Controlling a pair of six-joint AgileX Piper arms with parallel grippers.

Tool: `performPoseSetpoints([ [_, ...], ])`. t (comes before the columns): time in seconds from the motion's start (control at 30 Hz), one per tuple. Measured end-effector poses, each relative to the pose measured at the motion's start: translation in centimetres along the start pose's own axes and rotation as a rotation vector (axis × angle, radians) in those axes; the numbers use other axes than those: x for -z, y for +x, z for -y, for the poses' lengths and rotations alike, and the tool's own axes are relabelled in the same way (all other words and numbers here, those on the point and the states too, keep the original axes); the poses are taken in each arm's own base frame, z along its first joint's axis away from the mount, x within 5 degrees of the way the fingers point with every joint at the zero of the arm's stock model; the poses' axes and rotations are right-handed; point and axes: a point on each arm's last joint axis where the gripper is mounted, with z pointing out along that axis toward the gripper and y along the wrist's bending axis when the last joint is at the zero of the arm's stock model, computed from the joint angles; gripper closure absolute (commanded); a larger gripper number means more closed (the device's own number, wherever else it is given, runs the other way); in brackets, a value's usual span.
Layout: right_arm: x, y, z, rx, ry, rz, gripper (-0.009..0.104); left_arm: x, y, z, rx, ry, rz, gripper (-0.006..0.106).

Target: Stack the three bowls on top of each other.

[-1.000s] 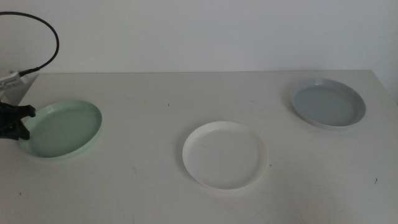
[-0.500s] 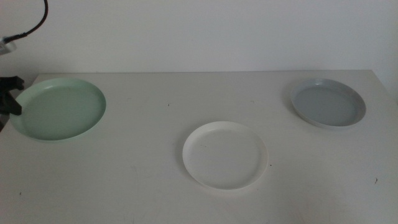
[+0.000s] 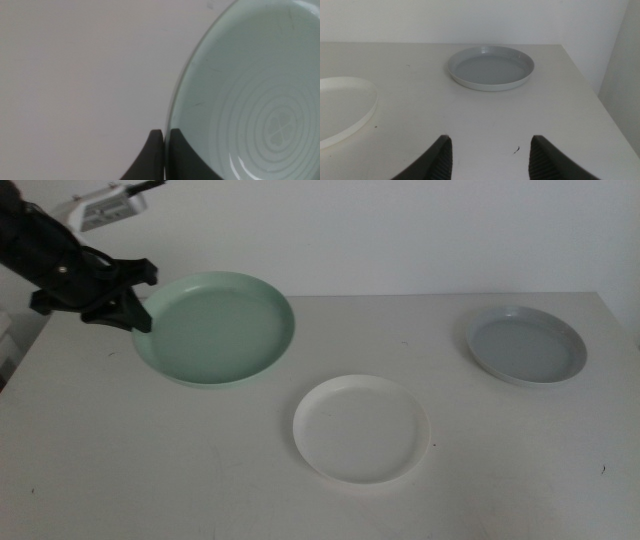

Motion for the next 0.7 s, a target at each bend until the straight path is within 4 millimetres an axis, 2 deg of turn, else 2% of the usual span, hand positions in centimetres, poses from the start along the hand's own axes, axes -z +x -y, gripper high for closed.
performPoseSetpoints([
  [0.17, 0.0, 0.0, 0.0, 0.0, 0.0, 0.0, 0.055, -2.4, 0.9, 5.7, -0.081, 0.056, -0.048, 0.1],
  [0.3, 0.0, 0.0, 0.0, 0.0, 0.0, 0.0, 0.055, -4.2, 1.7, 8.9, -0.117, 0.081, -0.073, 0.1],
  [0.47, 0.0, 0.0, 0.0, 0.0, 0.0, 0.0, 0.055, -6.7, 2.5, 11.5, -0.156, 0.098, -0.097, 0.1],
  [0.7, 0.0, 0.0, 0.0, 0.0, 0.0, 0.0, 0.055, -10.1, 3.4, 13.7, -0.194, 0.112, -0.102, 0.1],
])
